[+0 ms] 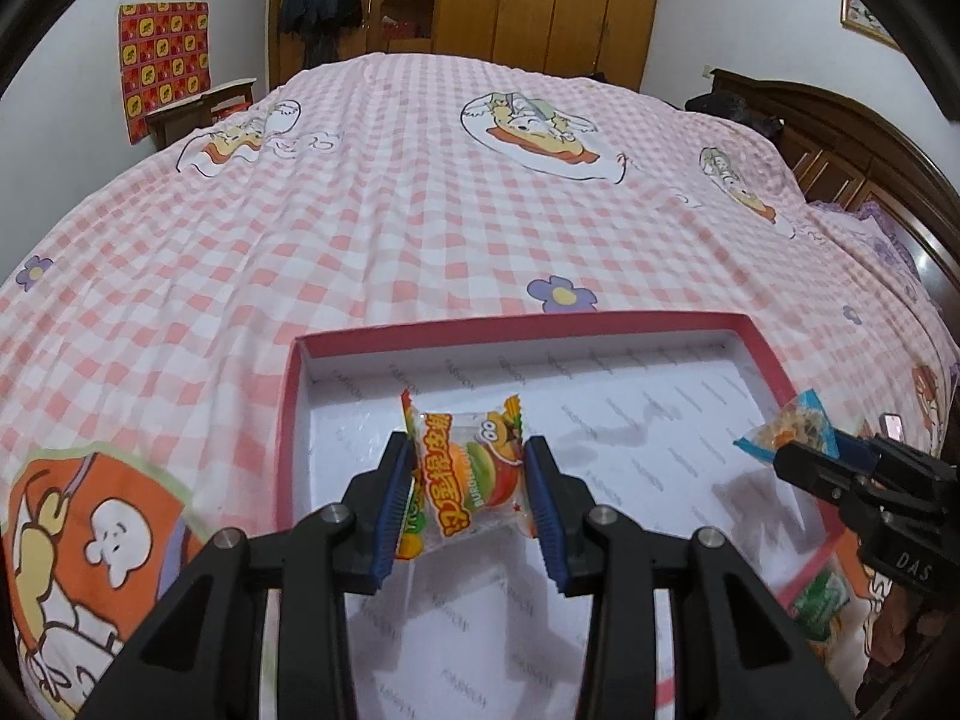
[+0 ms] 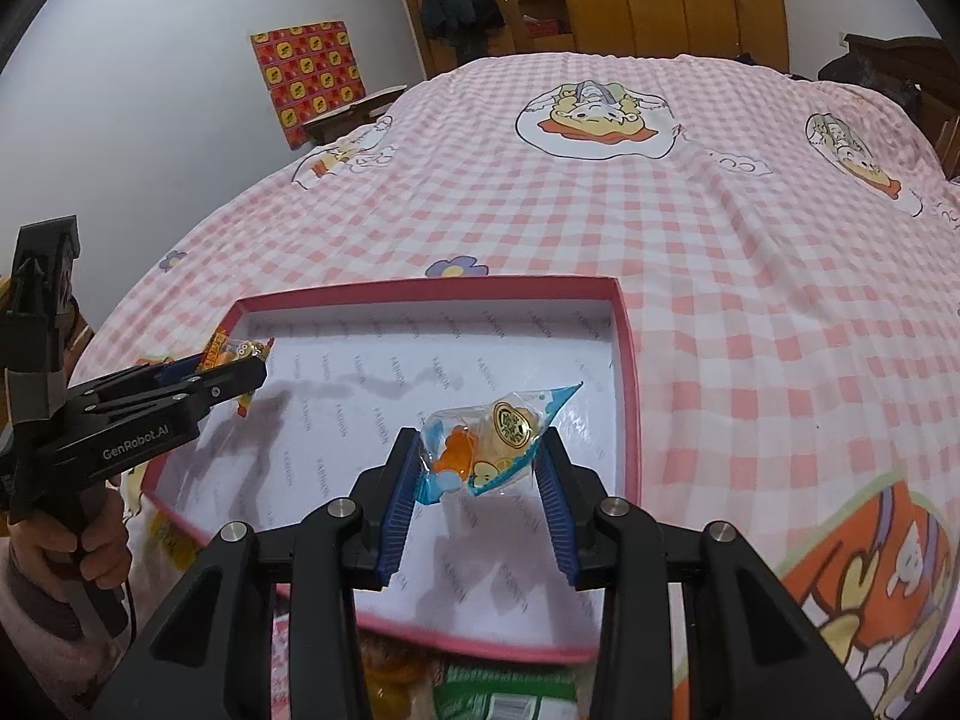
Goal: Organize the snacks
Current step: 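Carry both packs into the red-rimmed box and open both tools to release them, then grasp the yellow-green snack pack with the left tool while the right tool grasps the pink juice pouch, then carry the snack pack and juice pouch into the box and open both tools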
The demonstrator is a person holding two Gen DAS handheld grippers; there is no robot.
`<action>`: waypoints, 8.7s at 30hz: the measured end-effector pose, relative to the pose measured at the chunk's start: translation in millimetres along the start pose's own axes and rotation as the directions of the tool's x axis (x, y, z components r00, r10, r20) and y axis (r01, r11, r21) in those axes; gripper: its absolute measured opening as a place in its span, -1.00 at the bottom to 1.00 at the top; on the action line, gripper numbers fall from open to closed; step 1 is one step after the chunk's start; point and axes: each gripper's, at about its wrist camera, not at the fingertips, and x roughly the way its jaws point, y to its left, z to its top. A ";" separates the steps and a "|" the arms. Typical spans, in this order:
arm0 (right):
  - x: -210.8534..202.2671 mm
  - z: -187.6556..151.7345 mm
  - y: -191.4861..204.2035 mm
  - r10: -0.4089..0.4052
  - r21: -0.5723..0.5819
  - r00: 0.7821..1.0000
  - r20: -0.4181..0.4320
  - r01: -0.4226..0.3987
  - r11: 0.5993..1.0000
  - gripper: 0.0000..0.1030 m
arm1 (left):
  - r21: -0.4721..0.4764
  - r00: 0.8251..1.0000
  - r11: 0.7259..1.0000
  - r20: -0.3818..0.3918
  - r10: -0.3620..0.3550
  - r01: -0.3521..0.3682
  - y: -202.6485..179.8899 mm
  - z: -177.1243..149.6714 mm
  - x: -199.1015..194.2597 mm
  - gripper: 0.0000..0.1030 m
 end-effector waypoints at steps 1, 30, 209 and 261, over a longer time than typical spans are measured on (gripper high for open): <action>2.4 0.9 -1.1 0.001 0.003 1.000 -0.001 -0.001 1.000 -0.23 | -0.003 1.000 1.000 -0.005 0.000 0.000 0.1 1.0 3.7 -0.23; 20.5 2.6 -21.3 0.047 0.108 0.999 0.000 -0.047 0.993 0.04 | -0.026 1.000 0.999 0.013 0.028 -0.028 2.2 4.9 -5.7 0.09; -47.3 -40.3 19.3 0.053 -0.008 0.999 0.009 -0.053 0.999 0.42 | 0.015 1.000 1.000 -0.023 -0.010 0.011 -2.4 -48.5 -42.6 -0.40; 26.3 -18.8 10.4 -0.022 -0.032 1.000 0.012 0.023 0.999 0.44 | 0.027 1.000 0.999 -0.015 0.027 -0.026 -7.4 -13.8 16.0 -0.10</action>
